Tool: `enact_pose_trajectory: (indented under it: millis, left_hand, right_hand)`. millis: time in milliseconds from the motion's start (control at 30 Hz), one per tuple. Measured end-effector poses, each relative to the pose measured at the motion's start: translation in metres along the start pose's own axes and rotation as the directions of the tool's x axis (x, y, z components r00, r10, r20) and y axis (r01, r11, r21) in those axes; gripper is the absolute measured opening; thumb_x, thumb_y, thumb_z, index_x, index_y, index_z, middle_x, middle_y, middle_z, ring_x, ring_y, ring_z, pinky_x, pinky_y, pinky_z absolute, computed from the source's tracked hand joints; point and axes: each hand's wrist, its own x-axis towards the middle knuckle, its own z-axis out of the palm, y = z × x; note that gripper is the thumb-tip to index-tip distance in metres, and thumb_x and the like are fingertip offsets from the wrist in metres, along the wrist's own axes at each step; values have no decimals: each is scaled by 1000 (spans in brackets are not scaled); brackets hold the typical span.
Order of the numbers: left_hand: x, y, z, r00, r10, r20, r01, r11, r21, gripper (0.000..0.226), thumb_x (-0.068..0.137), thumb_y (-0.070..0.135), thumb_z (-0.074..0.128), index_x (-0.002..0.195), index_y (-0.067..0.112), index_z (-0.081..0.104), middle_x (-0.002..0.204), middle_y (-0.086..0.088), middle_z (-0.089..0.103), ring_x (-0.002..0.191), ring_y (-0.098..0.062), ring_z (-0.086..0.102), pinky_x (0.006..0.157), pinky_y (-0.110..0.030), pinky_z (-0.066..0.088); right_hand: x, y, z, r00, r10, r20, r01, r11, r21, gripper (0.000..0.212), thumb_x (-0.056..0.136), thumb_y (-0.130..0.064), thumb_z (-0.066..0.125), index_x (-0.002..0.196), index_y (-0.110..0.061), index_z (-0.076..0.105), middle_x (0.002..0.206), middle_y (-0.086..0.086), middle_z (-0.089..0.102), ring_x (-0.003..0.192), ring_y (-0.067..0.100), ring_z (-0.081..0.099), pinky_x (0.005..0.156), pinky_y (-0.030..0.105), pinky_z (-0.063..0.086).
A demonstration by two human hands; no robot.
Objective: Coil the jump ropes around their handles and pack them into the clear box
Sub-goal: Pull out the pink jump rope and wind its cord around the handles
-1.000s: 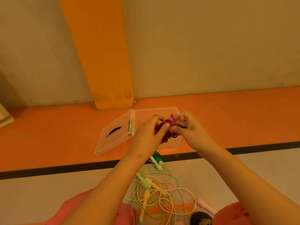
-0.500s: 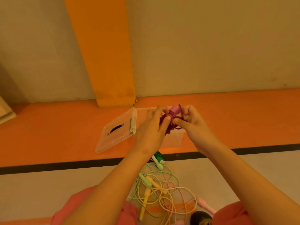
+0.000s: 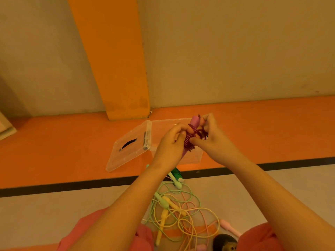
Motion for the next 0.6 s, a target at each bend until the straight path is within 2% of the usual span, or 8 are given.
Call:
enact_pose_trajectory:
  millis: [67,133,233,300,400,500,567,600]
  left_hand:
    - [-1,-5,3,999,32,2,-32,998,47,22,99,11,42,93,25,58,101,-8,61,80,-20,62,78,-43,55]
    - [-2,-7,5,998,70,10,-70,991,112,16,96,19,45,96,31,56,105,-5,58,84,-19,60,81,-49,53]
    - [-2,-7,6,991,135,5,-132,958,256,16,99,21,44,100,34,52,103,2,56,82,-13,59,78,-47,52]
    - [-3,-6,6,989,147,-10,-137,946,294,16,99,24,44,109,35,48,107,3,55,85,-14,61,78,-46,52]
    - [-2,-2,4,996,85,-10,-81,970,231,36,98,28,47,125,48,36,118,1,55,94,-19,64,85,-45,54]
    - [-3,1,0,989,-10,145,-10,991,136,66,94,16,55,134,59,24,120,0,54,97,-15,63,91,-36,52]
    - [-5,-1,-2,970,-44,241,-17,970,243,87,83,16,64,142,57,15,127,-1,50,99,-15,61,88,-35,52]
    - [-6,-2,-3,961,-51,272,-45,941,336,95,77,19,67,144,56,11,129,0,47,100,-16,60,86,-39,52]
  right_hand:
    - [0,1,-1,1000,-29,10,29,999,-42,33,81,3,61,92,-16,37,80,4,45,67,10,44,60,26,39]
    - [-1,0,-3,998,-68,-2,67,995,-70,35,81,4,60,91,-20,36,75,-3,44,65,7,42,59,26,39]
    - [-2,-1,-3,994,-110,-8,108,989,-97,32,81,5,59,95,-12,36,71,-7,44,61,2,43,56,19,37]
    - [-2,-1,-3,992,-123,-22,119,984,-132,31,81,5,59,95,-11,36,72,-10,44,61,0,46,55,16,36]
    - [-3,-2,-6,991,-133,-16,126,969,-214,33,82,1,59,96,-15,34,76,-10,45,63,3,46,54,18,36]
    - [-5,2,-7,993,-114,29,117,942,-315,35,79,1,58,96,-14,32,76,-6,44,64,6,44,52,18,34]
    - [-6,6,-6,992,-104,70,121,933,-338,38,76,2,56,97,-15,29,79,-1,44,65,12,46,52,21,33]
    - [-6,8,-6,991,-96,93,122,931,-343,40,75,2,53,98,-18,27,82,3,45,66,16,48,52,28,36]
